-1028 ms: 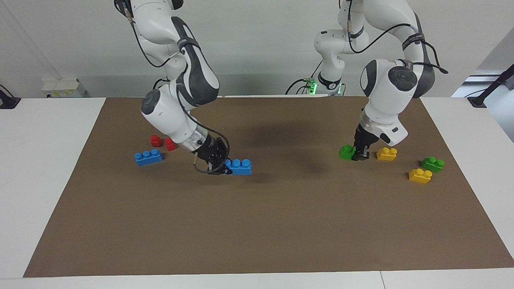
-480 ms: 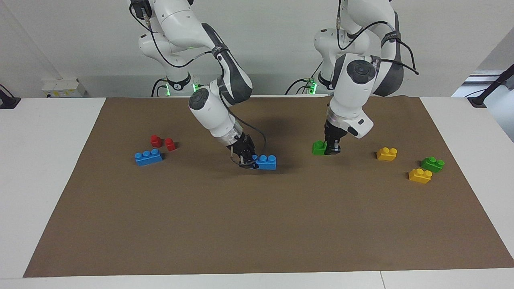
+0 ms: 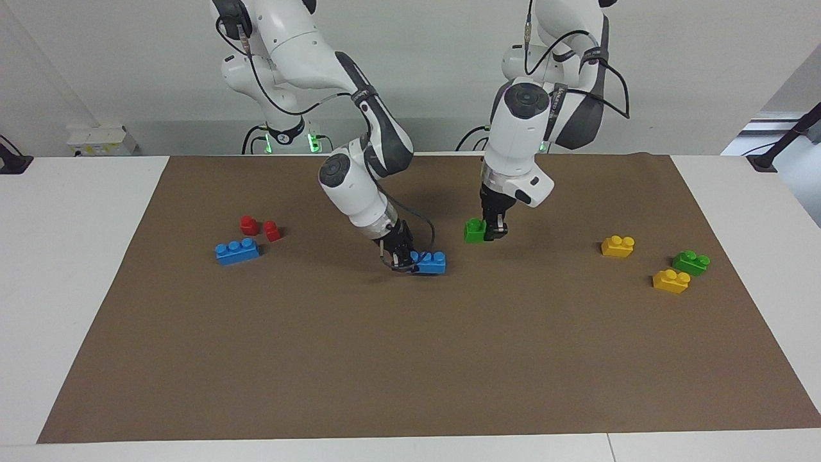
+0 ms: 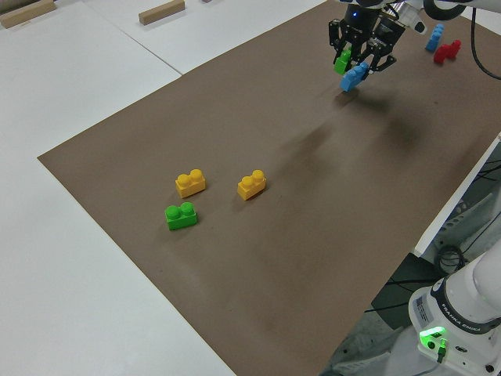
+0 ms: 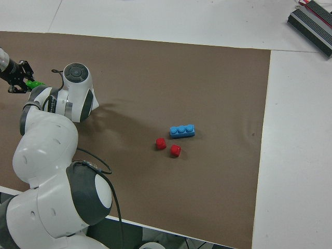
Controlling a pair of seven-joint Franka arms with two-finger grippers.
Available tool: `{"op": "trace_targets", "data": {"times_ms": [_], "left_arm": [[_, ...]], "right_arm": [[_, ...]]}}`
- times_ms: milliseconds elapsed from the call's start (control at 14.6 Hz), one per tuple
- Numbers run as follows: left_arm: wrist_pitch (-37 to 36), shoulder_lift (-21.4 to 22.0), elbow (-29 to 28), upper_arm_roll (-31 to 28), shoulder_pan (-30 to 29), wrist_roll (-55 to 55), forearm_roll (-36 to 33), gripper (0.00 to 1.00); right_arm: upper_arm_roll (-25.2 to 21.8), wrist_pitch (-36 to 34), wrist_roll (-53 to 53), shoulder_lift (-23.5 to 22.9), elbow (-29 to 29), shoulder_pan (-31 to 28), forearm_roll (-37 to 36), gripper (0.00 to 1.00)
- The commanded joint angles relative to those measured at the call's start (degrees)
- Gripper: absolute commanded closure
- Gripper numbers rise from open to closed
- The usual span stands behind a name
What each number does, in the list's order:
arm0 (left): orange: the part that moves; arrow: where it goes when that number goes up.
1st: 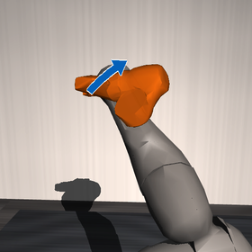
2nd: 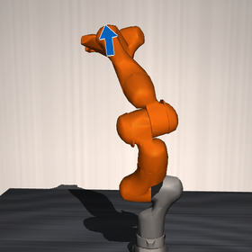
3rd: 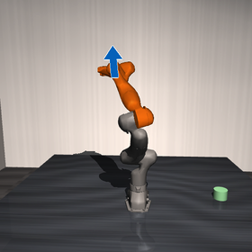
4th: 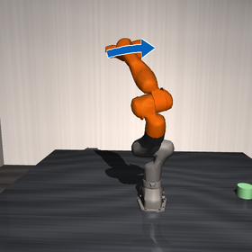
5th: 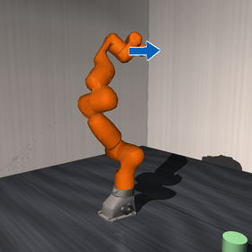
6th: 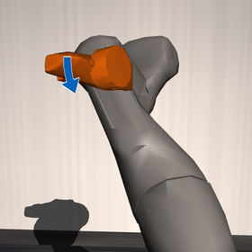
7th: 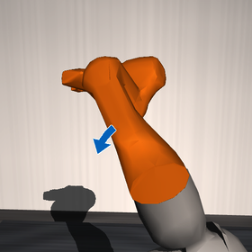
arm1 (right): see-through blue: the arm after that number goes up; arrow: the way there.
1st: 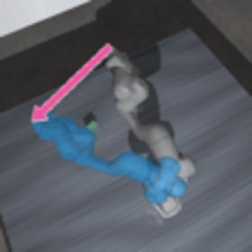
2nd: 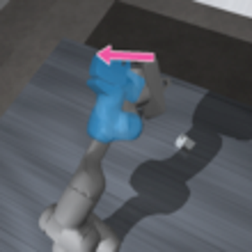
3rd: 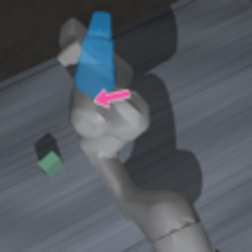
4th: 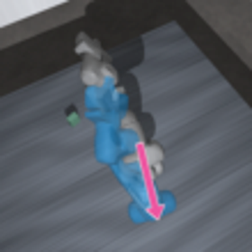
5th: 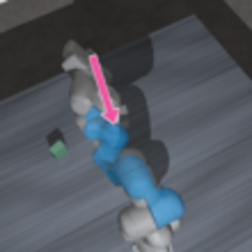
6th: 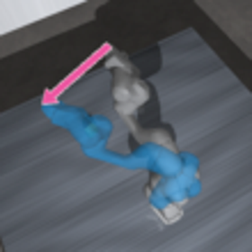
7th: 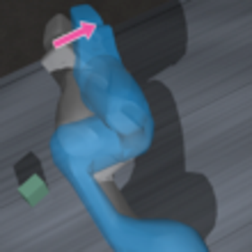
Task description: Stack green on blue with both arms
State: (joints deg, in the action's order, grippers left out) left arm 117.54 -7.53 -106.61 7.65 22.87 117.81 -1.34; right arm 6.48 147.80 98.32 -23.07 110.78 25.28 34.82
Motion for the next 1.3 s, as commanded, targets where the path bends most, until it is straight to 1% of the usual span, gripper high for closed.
{"op": "trace_targets", "data": {"times_ms": [0,206,343,617,685,754,891,1234], "left_arm": [[5.1,1.8,-4.7,-1.0,3.3,4.9,-0.8,1.00],[8.4,-0.3,-5.7,-1.1,6.0,6.9,-1.5,1.00],[10.3,-0.7,-6.3,-1.1,6.1,7.8,-2.4,1.00],[13.7,-3.1,-6.2,-1.1,6.7,7.5,-2.8,1.00],[14.3,-4.2,-5.7,-1.0,6.8,7.3,-4.4,1.00],[14.5,-5.4,-5.2,-0.9,6.8,7.3,-5.9,1.00],[14.5,-7.1,-4.1,-1.0,7.8,7.3,-6.1,1.00],[15.8,-8.4,-3.0,-1.0,7.6,7.3,-6.1,1.00]], "right_arm": [[-0.1,2.9,-0.2,-0.8,0.7,0.7,3.8,1.00],[-0.1,3.7,-0.4,-1.2,0.8,1.0,4.9,1.00],[-0.1,4.1,-1.4,-2.1,0.8,1.5,5.0,1.00],[-0.1,4.9,-1.6,-2.0,1.4,1.7,5.3,1.00],[-0.1,4.9,-1.6,-2.0,1.4,1.7,5.3,1.00],[-0.1,4.9,-1.6,-2.0,1.4,1.7,5.3,1.00],[-0.1,4.9,-1.6,-2.0,1.5,1.7,5.3,1.00],[-0.1,5.8,-3.6,-1.6,3.6,1.7,5.3,1.00]]}}
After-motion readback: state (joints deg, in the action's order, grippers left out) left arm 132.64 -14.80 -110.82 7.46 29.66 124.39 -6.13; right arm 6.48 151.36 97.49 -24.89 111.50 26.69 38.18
